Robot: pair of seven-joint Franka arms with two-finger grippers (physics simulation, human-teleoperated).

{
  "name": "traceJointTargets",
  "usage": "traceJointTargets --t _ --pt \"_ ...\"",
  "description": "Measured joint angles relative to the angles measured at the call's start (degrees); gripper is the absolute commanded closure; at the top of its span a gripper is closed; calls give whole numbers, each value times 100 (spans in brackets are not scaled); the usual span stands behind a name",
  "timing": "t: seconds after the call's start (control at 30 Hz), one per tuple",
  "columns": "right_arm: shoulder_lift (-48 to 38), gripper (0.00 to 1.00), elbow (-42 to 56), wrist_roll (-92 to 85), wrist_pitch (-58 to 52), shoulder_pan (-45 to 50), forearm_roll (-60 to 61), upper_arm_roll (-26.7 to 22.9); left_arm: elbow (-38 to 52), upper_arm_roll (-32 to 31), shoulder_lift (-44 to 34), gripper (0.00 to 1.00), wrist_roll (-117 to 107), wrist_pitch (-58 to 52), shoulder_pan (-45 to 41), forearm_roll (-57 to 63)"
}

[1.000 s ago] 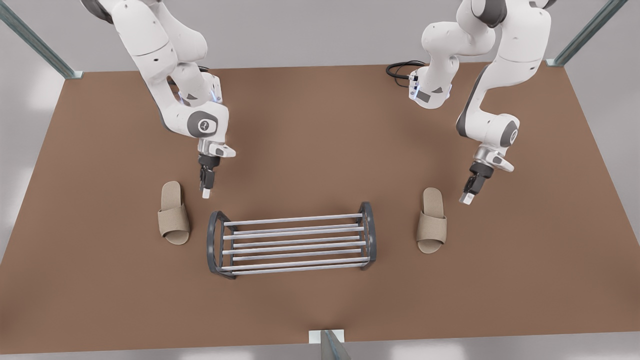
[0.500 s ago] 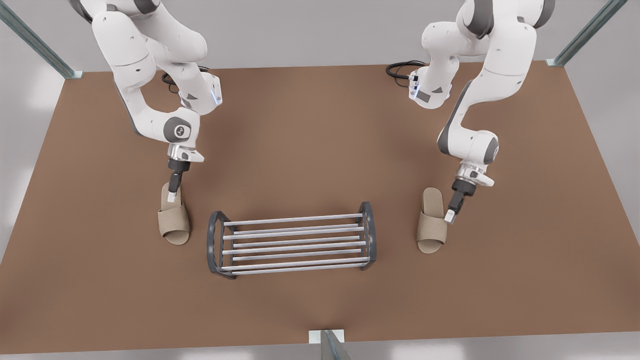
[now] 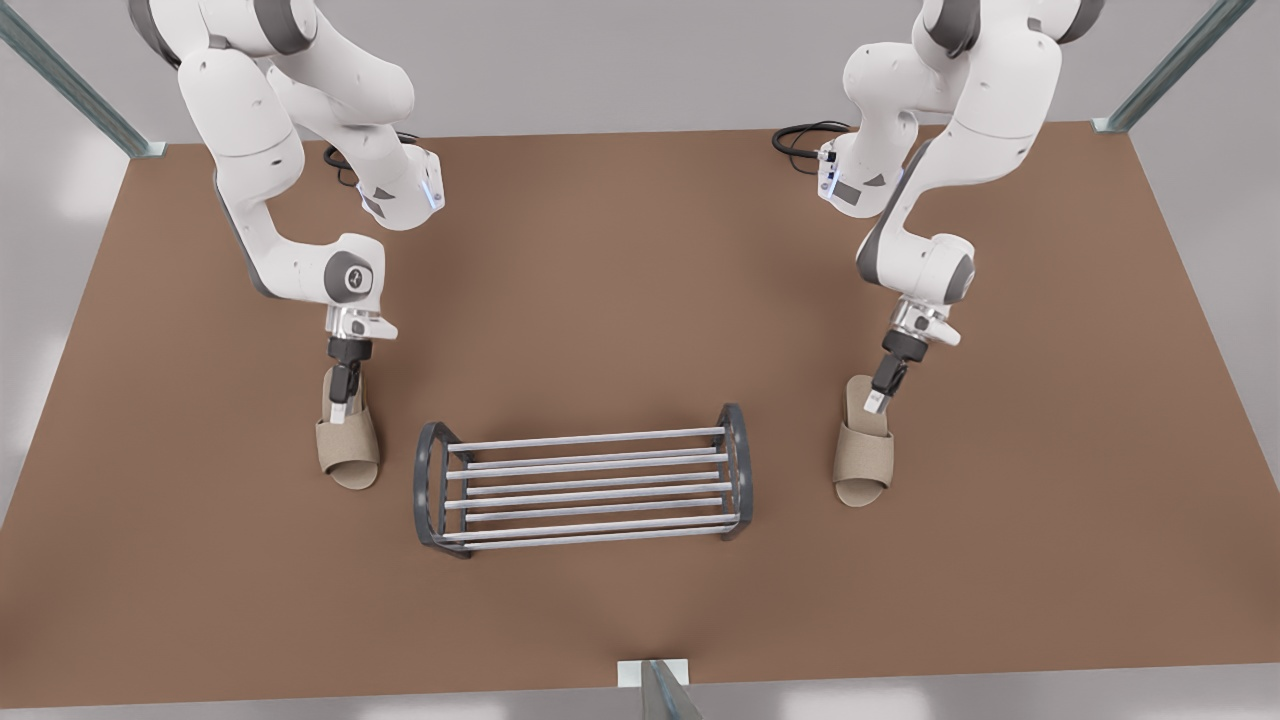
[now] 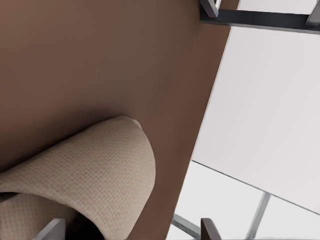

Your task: Place the right shoe on the shoe rack with the right arm, and place the left shoe on the shoe rack with the left arm

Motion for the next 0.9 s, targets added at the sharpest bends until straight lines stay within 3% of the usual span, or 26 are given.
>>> traceJointTargets --t 0.33,0.67,0.7,0.8,0.9 --pt "357 0 299 349 -216 208 0 -394 693 -7 600 0 28 29 -116 -100" --pt "479 0 502 630 -281 453 0 -403 1136 -10 921 0 31 37 -117 -107" --pt "484 8 521 654 -283 452 0 -402 1168 -10 938 0 31 38 -117 -107" --pt "564 9 563 715 -293 443 0 -409 1227 -10 1008 27 32 40 -120 -107" --pt "689 9 636 766 -316 427 0 -411 1236 -10 1028 40 34 41 -125 -105"
